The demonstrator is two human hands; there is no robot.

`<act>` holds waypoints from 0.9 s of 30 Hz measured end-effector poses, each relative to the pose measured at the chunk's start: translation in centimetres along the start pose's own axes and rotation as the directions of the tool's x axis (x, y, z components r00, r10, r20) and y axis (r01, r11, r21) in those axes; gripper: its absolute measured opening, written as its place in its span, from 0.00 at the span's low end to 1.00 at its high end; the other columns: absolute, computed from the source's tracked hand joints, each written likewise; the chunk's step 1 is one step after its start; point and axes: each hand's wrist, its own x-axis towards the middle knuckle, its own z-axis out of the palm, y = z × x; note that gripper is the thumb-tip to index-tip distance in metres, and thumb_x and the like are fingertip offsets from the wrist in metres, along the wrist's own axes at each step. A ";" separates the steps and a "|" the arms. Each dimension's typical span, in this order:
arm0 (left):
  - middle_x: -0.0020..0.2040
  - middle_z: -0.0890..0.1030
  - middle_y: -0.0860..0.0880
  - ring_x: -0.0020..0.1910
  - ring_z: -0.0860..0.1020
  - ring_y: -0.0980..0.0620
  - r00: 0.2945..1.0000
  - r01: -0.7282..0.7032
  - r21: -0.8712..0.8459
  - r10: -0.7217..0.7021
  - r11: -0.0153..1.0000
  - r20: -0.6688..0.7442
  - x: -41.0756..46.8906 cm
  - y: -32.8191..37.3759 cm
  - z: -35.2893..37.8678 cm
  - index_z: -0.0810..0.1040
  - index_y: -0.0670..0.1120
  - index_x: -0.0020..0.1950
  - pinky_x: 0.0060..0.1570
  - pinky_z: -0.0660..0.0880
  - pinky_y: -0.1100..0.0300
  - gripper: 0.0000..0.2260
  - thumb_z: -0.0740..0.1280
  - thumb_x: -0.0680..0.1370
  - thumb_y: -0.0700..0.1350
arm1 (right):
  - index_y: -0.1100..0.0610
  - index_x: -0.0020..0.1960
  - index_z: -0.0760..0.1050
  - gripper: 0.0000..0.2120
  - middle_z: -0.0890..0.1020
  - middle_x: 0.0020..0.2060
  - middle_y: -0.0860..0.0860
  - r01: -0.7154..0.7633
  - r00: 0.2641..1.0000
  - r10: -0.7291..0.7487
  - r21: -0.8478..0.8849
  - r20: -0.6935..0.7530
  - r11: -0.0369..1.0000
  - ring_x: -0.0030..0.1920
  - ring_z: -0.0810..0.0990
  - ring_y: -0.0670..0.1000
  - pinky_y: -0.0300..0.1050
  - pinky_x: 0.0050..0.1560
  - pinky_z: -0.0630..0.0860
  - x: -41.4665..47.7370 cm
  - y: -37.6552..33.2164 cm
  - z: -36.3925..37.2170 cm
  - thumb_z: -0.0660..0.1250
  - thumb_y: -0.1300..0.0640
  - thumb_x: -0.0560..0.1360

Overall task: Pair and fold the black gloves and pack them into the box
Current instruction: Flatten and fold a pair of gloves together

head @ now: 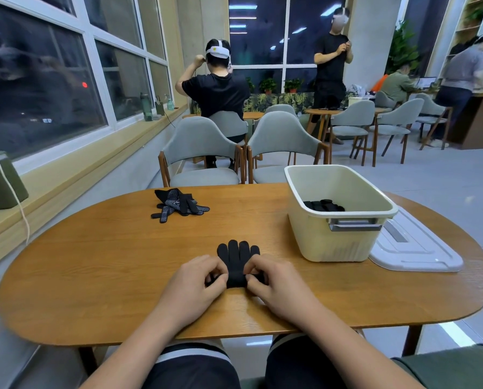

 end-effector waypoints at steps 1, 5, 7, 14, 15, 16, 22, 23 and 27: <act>0.45 0.79 0.60 0.47 0.78 0.57 1.000 0.008 0.002 -0.008 1.000 -0.009 0.1 -0.1 0.1 0.79 0.62 0.46 0.47 0.79 0.53 0.04 0.67 0.81 0.57 | 0.45 0.53 0.80 0.02 0.80 0.44 0.41 -0.023 1.000 0.023 0.014 -0.006 1.000 0.45 0.77 0.40 0.35 0.44 0.71 0.1 0.1 0.0 0.69 0.50 0.82; 0.46 0.78 0.60 0.48 0.77 0.60 0.998 0.053 0.020 -0.052 0.998 -0.046 0.2 -0.2 0.2 0.81 0.61 0.46 0.47 0.79 0.54 0.08 0.66 0.82 0.60 | 0.45 0.50 0.83 0.06 0.80 0.45 0.41 -0.098 0.993 0.097 -0.017 -0.065 0.995 0.50 0.75 0.42 0.43 0.51 0.73 1.0 0.8 0.5 0.69 0.47 0.82; 0.46 0.77 0.60 0.48 0.76 0.60 0.996 0.065 0.030 -0.063 0.997 -0.066 0.3 -0.1 0.3 0.81 0.61 0.46 0.46 0.78 0.55 0.08 0.67 0.82 0.60 | 0.48 0.49 0.83 0.08 0.77 0.47 0.42 -0.129 0.987 0.123 -0.054 -0.100 0.990 0.53 0.73 0.45 0.45 0.54 0.72 1.3 1.1 0.8 0.69 0.45 0.83; 0.50 0.76 0.64 0.54 0.74 0.62 0.990 -0.086 0.106 0.097 0.991 -0.101 0.2 0.2 0.4 0.82 0.58 0.54 0.50 0.76 0.60 0.05 0.71 0.82 0.46 | 0.48 0.54 0.81 0.02 0.75 0.49 0.44 0.044 0.977 -0.086 -0.207 -0.195 0.977 0.52 0.74 0.48 0.47 0.49 0.75 0.9 1.3 1.6 0.70 0.52 0.83; 0.51 0.77 0.64 0.54 0.74 0.61 0.988 -0.114 0.116 0.124 0.987 -0.088 0.1 0.2 0.5 0.82 0.57 0.55 0.52 0.76 0.58 0.07 0.71 0.82 0.44 | 0.48 0.55 0.81 0.03 0.76 0.50 0.44 0.088 0.973 -0.137 -0.252 -0.183 0.964 0.51 0.75 0.50 0.45 0.47 0.72 0.8 1.2 1.6 0.70 0.54 0.82; 0.51 0.77 0.64 0.54 0.74 0.61 0.987 -0.129 0.127 0.140 0.983 -0.080 0.0 0.1 0.5 0.82 0.56 0.56 0.52 0.76 0.57 0.08 0.71 0.81 0.44 | 0.48 0.56 0.81 0.06 0.78 0.50 0.45 0.131 0.970 -0.185 -0.300 -0.157 0.945 0.51 0.76 0.50 0.44 0.47 0.69 0.7 1.2 1.7 0.69 0.56 0.81; 0.53 0.74 0.65 0.55 0.72 0.62 0.992 -0.123 0.185 0.127 0.975 -0.010 -0.1 0.3 0.3 0.79 0.60 0.59 0.56 0.74 0.60 0.11 0.68 0.76 0.54 | 0.47 0.60 0.81 0.12 0.78 0.53 0.43 0.170 0.975 -0.206 -0.309 -0.086 0.936 0.55 0.75 0.48 0.46 0.53 0.71 0.1 0.6 1.3 0.64 0.48 0.80; 0.53 0.74 0.66 0.55 0.72 0.62 0.992 -0.122 0.193 0.125 0.974 -0.004 0.0 0.3 0.4 0.78 0.61 0.59 0.56 0.74 0.61 0.12 0.68 0.76 0.55 | 0.47 0.61 0.81 0.13 0.78 0.54 0.43 0.165 0.978 -0.197 -0.308 -0.075 0.937 0.56 0.74 0.48 0.46 0.54 0.72 0.1 0.5 1.2 0.65 0.46 0.80; 0.53 0.75 0.66 0.55 0.72 0.63 0.993 -0.105 0.198 0.112 0.975 -0.024 0.0 0.1 0.5 0.79 0.60 0.60 0.56 0.75 0.59 0.11 0.67 0.77 0.55 | 0.46 0.62 0.82 0.13 0.80 0.54 0.42 0.152 0.982 -0.178 -0.295 -0.062 0.943 0.57 0.76 0.49 0.48 0.56 0.73 0.3 0.8 1.3 0.67 0.45 0.80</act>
